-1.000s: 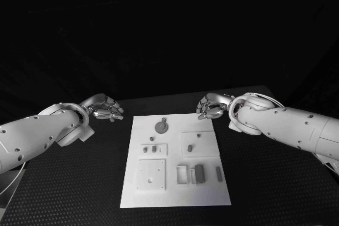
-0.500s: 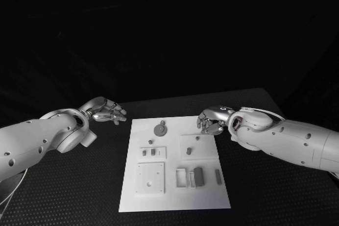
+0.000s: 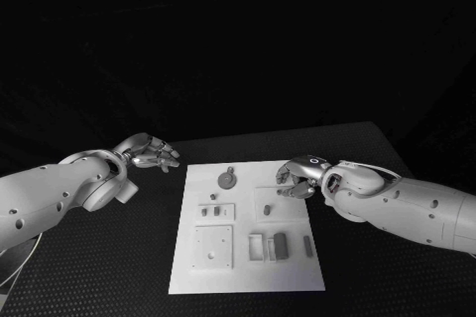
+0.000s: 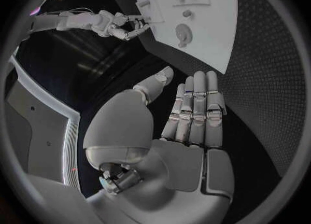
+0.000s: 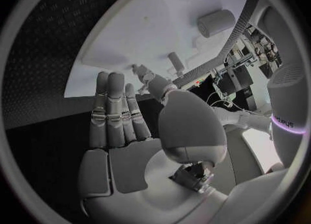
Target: Assemble the parts on the task board
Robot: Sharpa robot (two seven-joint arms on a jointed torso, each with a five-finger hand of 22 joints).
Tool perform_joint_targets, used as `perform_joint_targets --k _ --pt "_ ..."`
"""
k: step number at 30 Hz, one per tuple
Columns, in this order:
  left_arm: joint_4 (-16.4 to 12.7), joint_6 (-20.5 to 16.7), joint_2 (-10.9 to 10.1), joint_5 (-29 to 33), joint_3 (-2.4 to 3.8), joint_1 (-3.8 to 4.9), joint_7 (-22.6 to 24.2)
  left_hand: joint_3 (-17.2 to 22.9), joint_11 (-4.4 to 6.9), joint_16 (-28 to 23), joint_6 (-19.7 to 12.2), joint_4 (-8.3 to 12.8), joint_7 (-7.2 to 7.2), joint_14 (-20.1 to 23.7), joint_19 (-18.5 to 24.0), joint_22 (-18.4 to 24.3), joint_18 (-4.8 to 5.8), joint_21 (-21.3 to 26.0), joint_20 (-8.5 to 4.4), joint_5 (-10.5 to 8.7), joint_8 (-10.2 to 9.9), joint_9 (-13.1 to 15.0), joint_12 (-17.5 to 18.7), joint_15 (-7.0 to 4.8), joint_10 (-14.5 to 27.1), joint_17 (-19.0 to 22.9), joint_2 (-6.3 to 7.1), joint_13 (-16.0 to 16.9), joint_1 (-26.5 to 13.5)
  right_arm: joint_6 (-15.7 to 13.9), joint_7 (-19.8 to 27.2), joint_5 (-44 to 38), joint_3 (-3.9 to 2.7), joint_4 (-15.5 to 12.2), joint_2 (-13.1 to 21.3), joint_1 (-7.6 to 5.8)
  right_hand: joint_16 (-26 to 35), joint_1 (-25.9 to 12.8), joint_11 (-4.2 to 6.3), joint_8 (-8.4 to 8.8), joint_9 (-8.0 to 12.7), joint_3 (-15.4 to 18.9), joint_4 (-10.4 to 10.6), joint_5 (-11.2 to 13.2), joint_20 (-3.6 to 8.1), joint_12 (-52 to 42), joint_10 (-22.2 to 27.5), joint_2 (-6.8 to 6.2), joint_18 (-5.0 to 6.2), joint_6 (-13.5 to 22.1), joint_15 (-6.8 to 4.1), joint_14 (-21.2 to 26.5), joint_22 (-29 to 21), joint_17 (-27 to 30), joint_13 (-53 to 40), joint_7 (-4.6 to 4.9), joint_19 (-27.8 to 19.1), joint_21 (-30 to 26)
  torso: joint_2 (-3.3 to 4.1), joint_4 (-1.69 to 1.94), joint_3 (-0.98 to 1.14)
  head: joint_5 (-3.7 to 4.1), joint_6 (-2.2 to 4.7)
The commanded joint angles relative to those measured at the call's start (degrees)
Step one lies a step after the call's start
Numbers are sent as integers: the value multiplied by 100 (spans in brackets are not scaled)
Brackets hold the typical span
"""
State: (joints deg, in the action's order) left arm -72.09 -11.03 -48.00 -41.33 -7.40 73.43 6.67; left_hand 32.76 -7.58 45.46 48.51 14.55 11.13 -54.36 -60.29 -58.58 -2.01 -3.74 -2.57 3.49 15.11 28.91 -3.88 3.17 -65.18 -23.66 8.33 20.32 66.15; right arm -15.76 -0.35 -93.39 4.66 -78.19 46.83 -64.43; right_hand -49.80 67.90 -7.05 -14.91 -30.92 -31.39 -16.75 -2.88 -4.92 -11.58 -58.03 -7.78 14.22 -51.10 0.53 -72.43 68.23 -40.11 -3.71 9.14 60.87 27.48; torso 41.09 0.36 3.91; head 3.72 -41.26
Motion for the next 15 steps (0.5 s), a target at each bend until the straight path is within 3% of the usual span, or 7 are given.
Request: perform_joint_targets --k 1,7,15 --pt "6 -54 7 48 1 1 18 -25 3 -25 -48 -15 -10 -36 -39 15 -10 -10 12 -20 11 -8 11 -4 56 -14 13 -9 -39 -166 28 -372 84 -71 -1 19 -80 21 -29 7 10 26 5 14 -14 33 -75 -119 78 -9 18 -12 40 -53 -18 -2 23 31 -4 2 -5 -4 -6" --pt "28 -40 9 45 -1 0 -2 -47 -15 -39 -100 -52 10 -84 -93 40 -15 -22 -3 -20 8 -17 9 -23 108 -77 16 -14 -50 -309 13 -411 91 -65 -46 88 -496 80 61 -71 26 6 7 12 102 5 -476 -79 78 -202 -65 -166 227 -308 -57 -28 256 273 0 -4 4 -23 -23" --pt "37 -19 16 43 -1 -1 -19 -57 -21 -59 -126 -72 19 -83 -93 54 -11 -16 -5 -20 6 -22 9 -23 128 -100 19 -15 -60 -214 -28 -483 102 41 -153 151 -788 75 157 -128 53 -17 10 12 188 -11 -818 -5 78 -360 -155 -184 379 -479 -107 -89 355 430 1 4 -17 -15 -42"
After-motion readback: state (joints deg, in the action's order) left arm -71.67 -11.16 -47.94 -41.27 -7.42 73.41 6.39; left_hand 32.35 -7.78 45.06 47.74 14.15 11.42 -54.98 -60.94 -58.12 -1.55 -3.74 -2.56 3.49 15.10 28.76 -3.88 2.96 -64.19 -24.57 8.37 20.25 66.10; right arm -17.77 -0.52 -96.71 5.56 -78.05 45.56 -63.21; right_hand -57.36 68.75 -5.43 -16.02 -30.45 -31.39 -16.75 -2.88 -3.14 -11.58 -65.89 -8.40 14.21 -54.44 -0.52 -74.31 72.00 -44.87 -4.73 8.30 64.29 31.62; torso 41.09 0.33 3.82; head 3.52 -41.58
